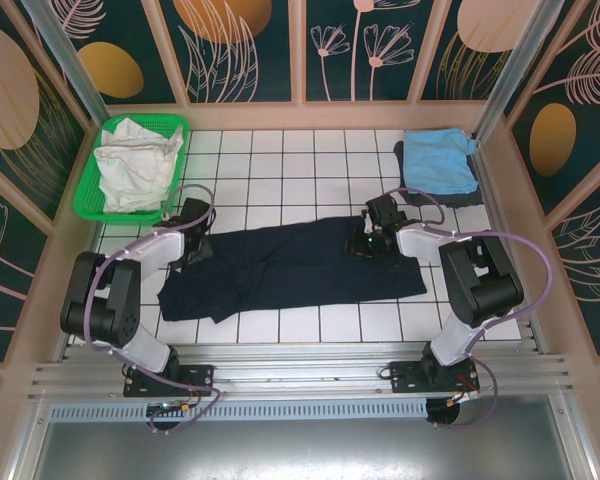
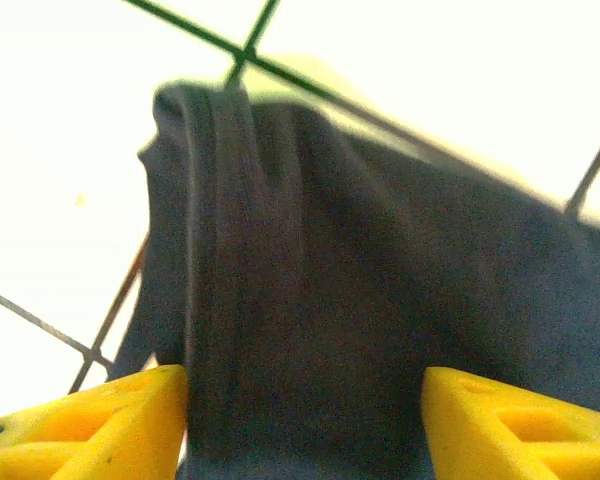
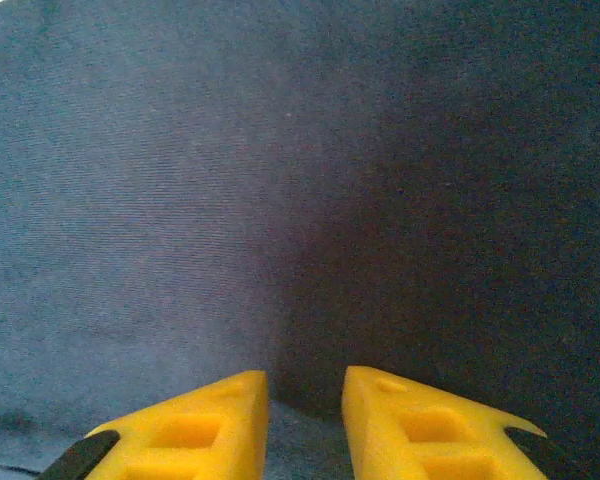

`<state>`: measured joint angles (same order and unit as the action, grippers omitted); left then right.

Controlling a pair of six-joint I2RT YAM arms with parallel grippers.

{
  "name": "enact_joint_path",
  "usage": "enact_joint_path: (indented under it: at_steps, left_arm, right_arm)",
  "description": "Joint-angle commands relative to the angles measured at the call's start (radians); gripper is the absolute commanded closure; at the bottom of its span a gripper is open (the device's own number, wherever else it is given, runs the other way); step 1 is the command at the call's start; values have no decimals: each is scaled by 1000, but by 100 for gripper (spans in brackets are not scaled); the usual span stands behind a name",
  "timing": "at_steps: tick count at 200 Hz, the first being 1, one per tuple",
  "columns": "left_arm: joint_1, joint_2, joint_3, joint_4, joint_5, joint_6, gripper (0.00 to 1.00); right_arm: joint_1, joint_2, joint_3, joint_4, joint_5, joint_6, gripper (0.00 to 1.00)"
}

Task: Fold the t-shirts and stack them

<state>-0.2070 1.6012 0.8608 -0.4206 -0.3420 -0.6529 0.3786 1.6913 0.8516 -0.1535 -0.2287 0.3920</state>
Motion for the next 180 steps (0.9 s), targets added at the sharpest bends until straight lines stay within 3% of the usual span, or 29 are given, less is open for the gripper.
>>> enact_joint_path:
  at_steps: [1, 14, 44, 83, 180]
  left_arm:
    - [14, 28, 66, 18, -45, 51, 42]
    - [16, 44, 88, 19, -47, 60, 50]
    - [27, 78, 106, 11, -51, 73, 79]
    - [47, 70, 142, 8, -50, 94, 100]
    - [152, 94, 230, 44, 45, 153, 100]
  right_arm:
    - [0, 30, -49, -1, 39, 15, 72]
    - [0, 36, -61, -3, 55, 15, 72]
    - [-4, 42, -69, -17, 87, 4, 73]
    - [-16, 42, -66, -47, 120, -17, 73]
    - [-32, 36, -105, -27, 85, -7, 73]
